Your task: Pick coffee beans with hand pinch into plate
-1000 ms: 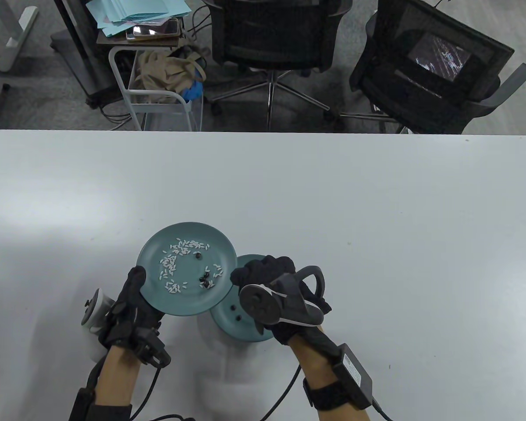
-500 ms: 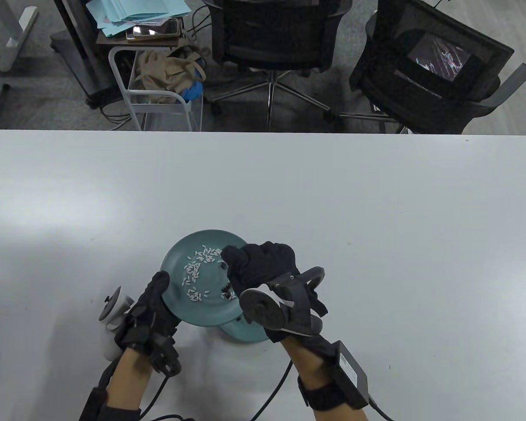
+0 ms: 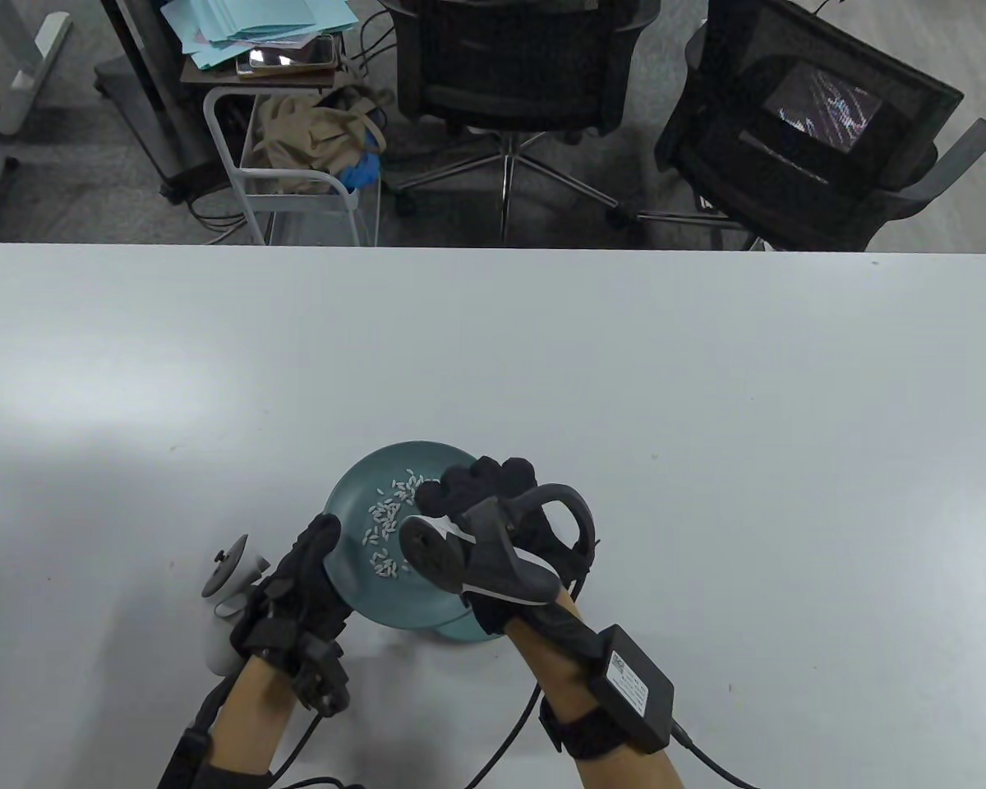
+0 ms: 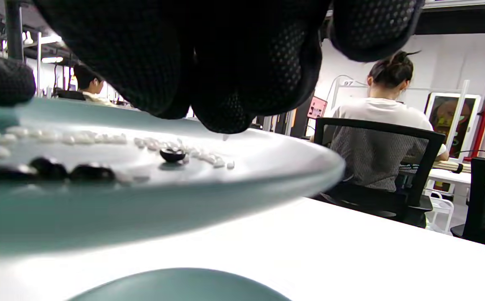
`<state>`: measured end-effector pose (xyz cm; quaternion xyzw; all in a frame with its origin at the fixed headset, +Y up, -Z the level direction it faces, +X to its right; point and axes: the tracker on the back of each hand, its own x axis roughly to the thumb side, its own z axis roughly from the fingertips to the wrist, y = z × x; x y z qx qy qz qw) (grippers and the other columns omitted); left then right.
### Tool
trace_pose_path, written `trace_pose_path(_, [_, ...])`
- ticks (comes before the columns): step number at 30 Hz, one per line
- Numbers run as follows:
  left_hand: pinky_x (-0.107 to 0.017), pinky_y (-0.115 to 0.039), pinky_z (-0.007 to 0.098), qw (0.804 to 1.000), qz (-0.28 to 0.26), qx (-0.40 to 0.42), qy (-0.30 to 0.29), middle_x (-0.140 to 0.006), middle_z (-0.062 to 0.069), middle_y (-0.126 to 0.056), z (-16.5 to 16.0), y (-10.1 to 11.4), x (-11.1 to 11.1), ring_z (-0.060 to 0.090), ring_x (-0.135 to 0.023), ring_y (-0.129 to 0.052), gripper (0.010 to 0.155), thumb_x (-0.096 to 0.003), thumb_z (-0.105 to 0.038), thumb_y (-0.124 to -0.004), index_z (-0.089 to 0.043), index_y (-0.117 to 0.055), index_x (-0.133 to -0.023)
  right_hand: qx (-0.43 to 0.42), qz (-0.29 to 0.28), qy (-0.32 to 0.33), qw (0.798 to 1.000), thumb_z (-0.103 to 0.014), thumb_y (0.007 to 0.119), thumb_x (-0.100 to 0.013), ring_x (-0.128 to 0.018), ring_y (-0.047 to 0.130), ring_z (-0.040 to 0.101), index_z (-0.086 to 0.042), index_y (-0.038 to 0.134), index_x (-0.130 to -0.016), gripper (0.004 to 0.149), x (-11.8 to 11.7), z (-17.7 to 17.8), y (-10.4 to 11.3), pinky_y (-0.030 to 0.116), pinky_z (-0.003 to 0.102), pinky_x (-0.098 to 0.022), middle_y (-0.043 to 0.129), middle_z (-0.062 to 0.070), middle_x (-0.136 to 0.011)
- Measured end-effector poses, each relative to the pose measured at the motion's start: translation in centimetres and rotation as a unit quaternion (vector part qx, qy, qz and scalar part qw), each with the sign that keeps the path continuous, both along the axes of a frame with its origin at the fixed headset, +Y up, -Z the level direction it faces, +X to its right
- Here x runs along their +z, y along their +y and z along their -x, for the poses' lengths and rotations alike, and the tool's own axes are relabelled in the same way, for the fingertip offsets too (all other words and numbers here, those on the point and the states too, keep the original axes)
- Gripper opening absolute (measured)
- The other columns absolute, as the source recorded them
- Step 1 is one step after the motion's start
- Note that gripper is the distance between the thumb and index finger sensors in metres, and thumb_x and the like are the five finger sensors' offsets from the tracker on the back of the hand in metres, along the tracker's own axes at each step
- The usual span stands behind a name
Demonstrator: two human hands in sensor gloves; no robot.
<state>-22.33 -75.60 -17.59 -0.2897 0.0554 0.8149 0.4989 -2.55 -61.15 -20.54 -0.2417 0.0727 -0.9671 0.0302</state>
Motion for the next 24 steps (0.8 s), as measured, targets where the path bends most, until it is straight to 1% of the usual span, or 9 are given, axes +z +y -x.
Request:
trace_pose_path(6, [-0.057, -0.085, 0.028, 1.0, 0.004, 0.004, -0.003, -0.098, -0.007, -0.071, -0.1, -0.1, 0.0, 0.016, -0.081, -0.091, 0.061, -0.0467, -0.063, -0.052, -0.04, -0.037, -0.102, 0.031, 0.022, 0.005, 0.999, -0.036, 0.088, -0.043, -0.059, 0.091, 0.029, -0.025, 0.088, -0.078, 0.036, -0.3, 0.6, -1.0, 0.067, 0.059, -0.053, 0.096, 0.008, -0.081])
trace_pose_path(8, [-0.057, -0.085, 0.028, 1.0, 0.007, 0.003, -0.003, -0.098, -0.006, -0.071, -0.1, -0.2, 0.0, 0.016, -0.081, -0.091, 0.061, -0.0469, -0.062, -0.052, -0.04, -0.037, -0.102, 0.039, 0.033, 0.004, 0.999, -0.035, 0.089, -0.042, -0.055, 0.093, 0.028, -0.024, 0.09, -0.076, 0.036, -0.3, 0.7, -1.1, 0.07, 0.056, -0.05, 0.098, 0.009, -0.078])
trace_pose_path(13, [-0.057, -0.085, 0.028, 1.0, 0.008, -0.001, -0.002, -0.098, -0.006, -0.071, -0.1, -0.2, 0.0, 0.017, -0.08, -0.091, 0.062, -0.047, -0.062, -0.052, -0.039, -0.037, -0.102, 0.04, 0.067, 0.009, 0.997, -0.033, 0.09, -0.042, -0.051, 0.094, 0.026, -0.022, 0.088, -0.077, 0.036, -0.4, 0.8, -1.3, 0.072, 0.055, -0.049, 0.098, 0.01, -0.075])
trace_pose_path(17, [-0.057, -0.085, 0.028, 1.0, 0.007, -0.003, 0.0, -0.098, -0.005, -0.071, 0.0, -0.3, 0.0, 0.017, -0.08, -0.091, 0.062, -0.0469, -0.062, -0.052, -0.039, -0.037, -0.102, 0.029, 0.08, 0.011, 0.996, -0.033, 0.089, -0.043, -0.046, 0.093, 0.023, -0.022, 0.085, -0.079, 0.038, -0.4, 0.7, -1.5, 0.073, 0.053, -0.047, 0.098, 0.01, -0.072])
trace_pose_path(20, [-0.057, -0.085, 0.028, 1.0, 0.006, -0.002, 0.003, -0.098, -0.005, -0.071, 0.1, -0.3, -0.1, 0.017, -0.08, -0.091, 0.062, -0.0469, -0.062, -0.052, -0.039, -0.037, -0.102, 0.011, 0.083, 0.009, 0.996, -0.034, 0.088, -0.043, -0.048, 0.093, 0.023, -0.022, 0.083, -0.081, 0.04, -0.6, 0.5, -1.4, 0.074, 0.053, -0.047, 0.097, 0.01, -0.072])
trace_pose_path(24, [-0.057, -0.085, 0.028, 1.0, 0.003, -0.006, 0.01, -0.098, -0.006, -0.071, 0.4, -0.2, -0.2, 0.016, -0.08, -0.091, 0.061, -0.0468, -0.062, -0.052, -0.039, -0.037, -0.102, -0.021, 0.112, 0.013, 0.993, -0.032, 0.085, -0.046, -0.054, 0.094, 0.026, -0.022, 0.084, -0.082, 0.037, -0.6, -0.1, -0.8, 0.072, 0.055, -0.048, 0.096, 0.011, -0.078])
